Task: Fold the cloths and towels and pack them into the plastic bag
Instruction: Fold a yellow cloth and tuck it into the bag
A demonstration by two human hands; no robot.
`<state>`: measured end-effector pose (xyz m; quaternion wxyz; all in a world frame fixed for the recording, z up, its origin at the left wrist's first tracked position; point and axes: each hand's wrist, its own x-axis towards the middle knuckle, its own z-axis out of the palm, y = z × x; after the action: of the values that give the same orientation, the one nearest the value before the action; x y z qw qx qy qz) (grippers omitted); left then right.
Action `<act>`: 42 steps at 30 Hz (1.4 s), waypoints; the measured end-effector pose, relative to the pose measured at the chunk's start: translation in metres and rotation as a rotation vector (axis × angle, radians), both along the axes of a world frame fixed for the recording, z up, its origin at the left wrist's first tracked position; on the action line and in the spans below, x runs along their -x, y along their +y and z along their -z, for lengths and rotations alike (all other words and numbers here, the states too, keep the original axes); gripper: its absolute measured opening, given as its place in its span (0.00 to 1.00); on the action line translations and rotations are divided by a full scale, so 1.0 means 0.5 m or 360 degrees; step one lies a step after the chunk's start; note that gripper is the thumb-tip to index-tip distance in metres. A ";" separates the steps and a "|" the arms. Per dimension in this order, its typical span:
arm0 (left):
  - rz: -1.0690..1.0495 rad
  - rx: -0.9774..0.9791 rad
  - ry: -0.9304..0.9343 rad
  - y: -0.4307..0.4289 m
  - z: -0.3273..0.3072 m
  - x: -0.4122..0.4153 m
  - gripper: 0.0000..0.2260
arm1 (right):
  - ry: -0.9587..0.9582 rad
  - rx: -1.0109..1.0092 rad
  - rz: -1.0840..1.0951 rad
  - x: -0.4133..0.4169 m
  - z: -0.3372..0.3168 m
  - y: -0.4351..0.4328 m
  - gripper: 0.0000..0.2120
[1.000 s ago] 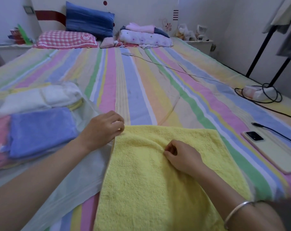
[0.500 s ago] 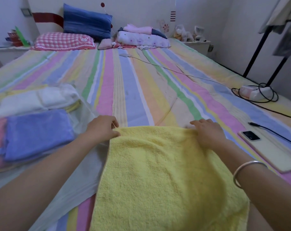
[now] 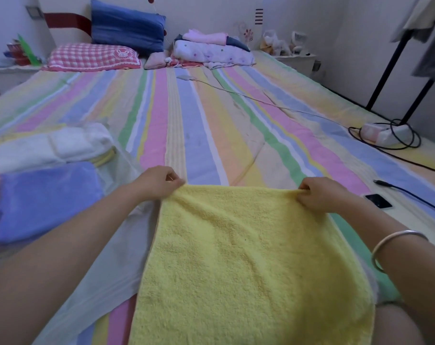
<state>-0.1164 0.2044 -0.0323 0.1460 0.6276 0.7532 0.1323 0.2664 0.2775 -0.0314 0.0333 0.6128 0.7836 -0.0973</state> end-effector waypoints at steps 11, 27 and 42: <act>-0.0213 -0.0622 0.0077 0.054 -0.122 0.013 0.06 | 0.0372 -0.0696 0.0237 0.026 -0.110 0.057 0.09; 0.0254 -0.0652 -0.0390 -0.244 -0.024 -0.030 0.09 | 0.1105 -0.0730 0.0237 -0.037 0.012 -0.298 0.12; 0.0655 -0.0794 -0.0261 -0.422 0.045 -0.053 0.07 | 0.1226 -0.0787 0.0038 -0.082 0.083 -0.472 0.12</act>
<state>-0.0900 -0.0063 -0.0549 0.0715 0.7702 0.5407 0.3305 0.3074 0.0417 -0.0730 -0.4088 0.5305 0.7314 -0.1284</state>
